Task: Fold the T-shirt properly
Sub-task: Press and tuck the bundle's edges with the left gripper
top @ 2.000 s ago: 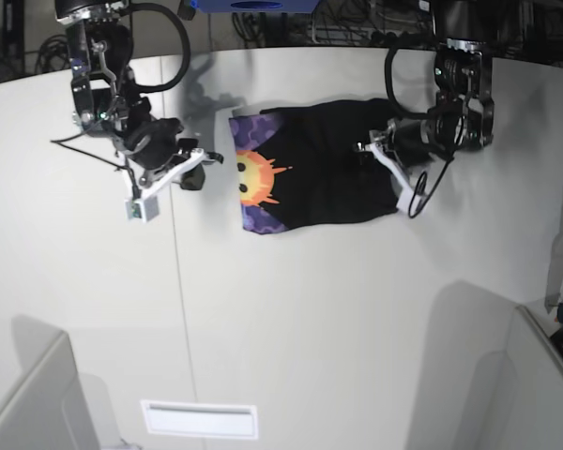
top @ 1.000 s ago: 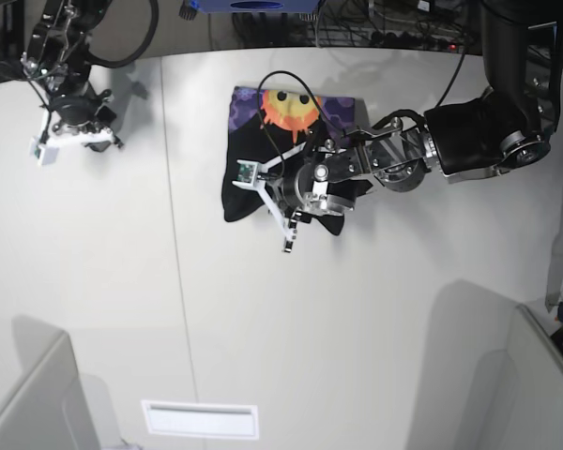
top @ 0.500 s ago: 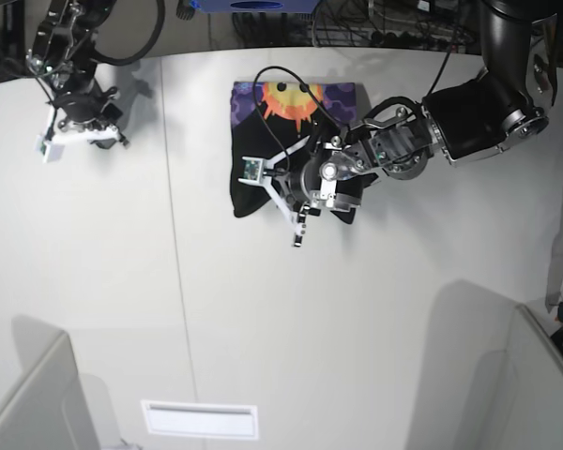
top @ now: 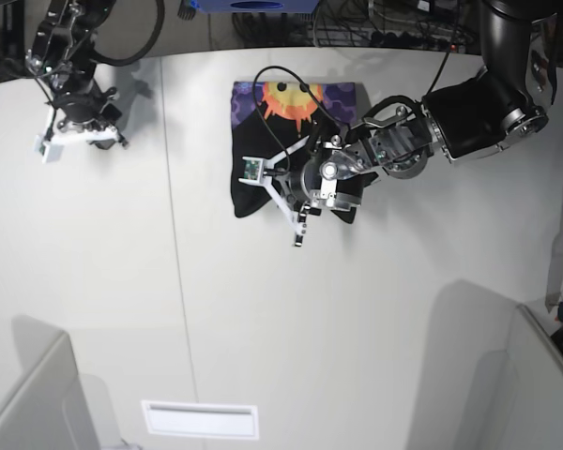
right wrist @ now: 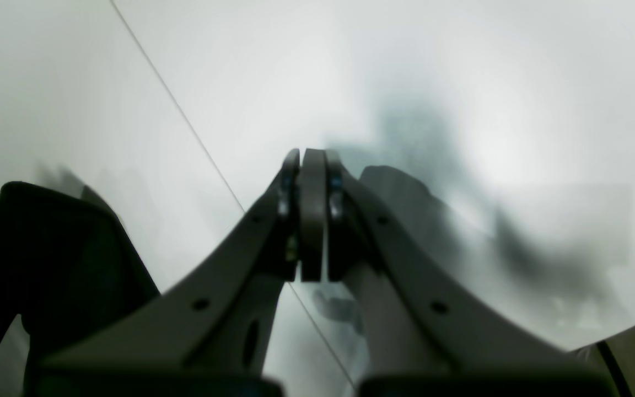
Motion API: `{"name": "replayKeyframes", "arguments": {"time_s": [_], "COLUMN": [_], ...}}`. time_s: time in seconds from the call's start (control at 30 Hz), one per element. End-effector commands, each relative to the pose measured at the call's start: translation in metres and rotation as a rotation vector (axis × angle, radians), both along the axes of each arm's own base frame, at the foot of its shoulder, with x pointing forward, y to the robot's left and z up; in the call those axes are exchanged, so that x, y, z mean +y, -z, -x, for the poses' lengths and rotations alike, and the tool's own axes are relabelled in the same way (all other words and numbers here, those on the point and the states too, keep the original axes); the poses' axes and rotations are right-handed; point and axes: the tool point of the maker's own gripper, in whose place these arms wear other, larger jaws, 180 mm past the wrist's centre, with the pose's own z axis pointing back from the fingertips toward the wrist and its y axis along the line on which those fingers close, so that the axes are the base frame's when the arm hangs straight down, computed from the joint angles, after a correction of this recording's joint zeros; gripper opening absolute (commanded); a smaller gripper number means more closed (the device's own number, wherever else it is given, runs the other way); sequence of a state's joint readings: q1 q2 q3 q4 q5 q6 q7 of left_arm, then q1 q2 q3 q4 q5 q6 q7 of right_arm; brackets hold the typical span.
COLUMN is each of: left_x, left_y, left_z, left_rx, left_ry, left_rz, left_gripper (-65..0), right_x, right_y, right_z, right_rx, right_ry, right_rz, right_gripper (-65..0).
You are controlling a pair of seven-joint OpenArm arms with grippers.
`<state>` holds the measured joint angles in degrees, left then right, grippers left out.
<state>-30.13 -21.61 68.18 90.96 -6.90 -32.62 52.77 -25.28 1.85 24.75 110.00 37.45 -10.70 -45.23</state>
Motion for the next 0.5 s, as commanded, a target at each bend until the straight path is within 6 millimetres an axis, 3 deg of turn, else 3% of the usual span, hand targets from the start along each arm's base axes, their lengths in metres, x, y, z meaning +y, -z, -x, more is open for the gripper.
{"name": "replayKeyframes", "arguments": {"time_s": [0.0, 0.1, 0.27, 0.33, 0.47], "left_x": [0.001, 0.0, -0.003, -0.01, -0.021], "left_y": [-0.008, -0.014, -0.027, -0.038, -0.057], "left_z": [-0.009, -0.017, -0.032, -0.033, -0.037], "left_rx": [-0.028, -0.048, -0.091, -0.111, -0.153], "left_ry": [0.003, 0.004, 0.01, 0.029, 0.059], "left_rz": [-0.005, -0.004, 0.003, 0.025, 0.062], "left_gripper": [-65.0, -65.0, -41.3, -34.7, -28.5], "right_x": [-0.002, -0.002, -0.003, -0.003, -0.002], "right_y": [-0.01, -0.01, -0.013, -0.012, -0.014], "right_z": [-0.008, -0.008, -0.013, -0.013, -0.016], "right_rx": [-0.04, -0.04, -0.052, -0.052, -0.06], "right_ry": [-0.004, -0.004, -0.005, -0.005, -0.004], "right_rz": [0.015, 0.015, 0.016, 0.016, 0.014], "right_gripper": [-65.0, -65.0, -65.0, -65.0, -65.0]}}
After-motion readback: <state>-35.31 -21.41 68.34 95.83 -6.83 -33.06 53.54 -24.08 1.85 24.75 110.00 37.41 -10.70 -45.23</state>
